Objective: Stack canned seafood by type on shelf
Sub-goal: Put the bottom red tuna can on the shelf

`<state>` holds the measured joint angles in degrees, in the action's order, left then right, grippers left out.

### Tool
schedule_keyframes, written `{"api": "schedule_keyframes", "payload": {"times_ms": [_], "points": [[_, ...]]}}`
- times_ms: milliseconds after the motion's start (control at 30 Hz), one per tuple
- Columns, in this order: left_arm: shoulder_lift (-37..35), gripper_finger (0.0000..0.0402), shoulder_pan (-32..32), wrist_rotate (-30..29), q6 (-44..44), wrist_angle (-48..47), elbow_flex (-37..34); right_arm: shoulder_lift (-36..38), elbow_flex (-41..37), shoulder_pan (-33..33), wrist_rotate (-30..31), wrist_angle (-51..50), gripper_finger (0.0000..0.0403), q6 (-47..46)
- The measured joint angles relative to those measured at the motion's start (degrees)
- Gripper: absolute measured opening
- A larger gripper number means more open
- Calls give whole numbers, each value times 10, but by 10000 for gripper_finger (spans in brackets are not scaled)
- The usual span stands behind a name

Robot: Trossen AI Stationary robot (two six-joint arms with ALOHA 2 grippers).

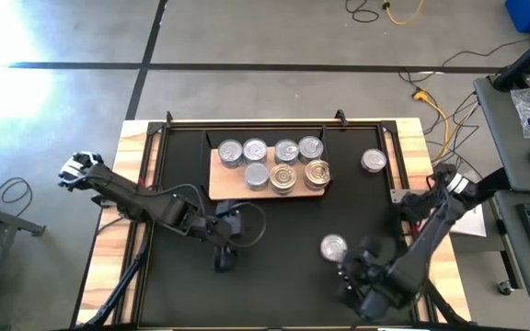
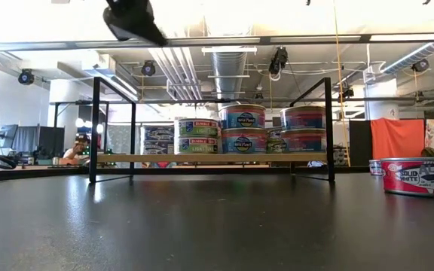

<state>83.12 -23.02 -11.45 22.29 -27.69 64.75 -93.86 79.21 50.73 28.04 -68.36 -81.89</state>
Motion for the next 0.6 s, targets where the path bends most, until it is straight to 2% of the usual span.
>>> {"api": "schedule_keyframes", "payload": {"times_ms": [100, 200, 333, 467, 600], "points": [[24, 335, -10, -1, 6, 49, 0, 0, -17, 25, -34, -57, 100, -93], [56, 336, -24, -7, 44, 94, 0, 4, -49, 30, -111, -87, 139, -152], [100, 336, -67, -86, 128, 143, 0, 19, -89, 23, -127, -84, 169, -132], [154, 332, -117, -178, 248, 151, 24, 44, -143, -14, -123, -82, 175, -96], [222, 331, -150, -204, 336, 146, 66, 75, -216, -63, -120, -43, 171, -45]]}}
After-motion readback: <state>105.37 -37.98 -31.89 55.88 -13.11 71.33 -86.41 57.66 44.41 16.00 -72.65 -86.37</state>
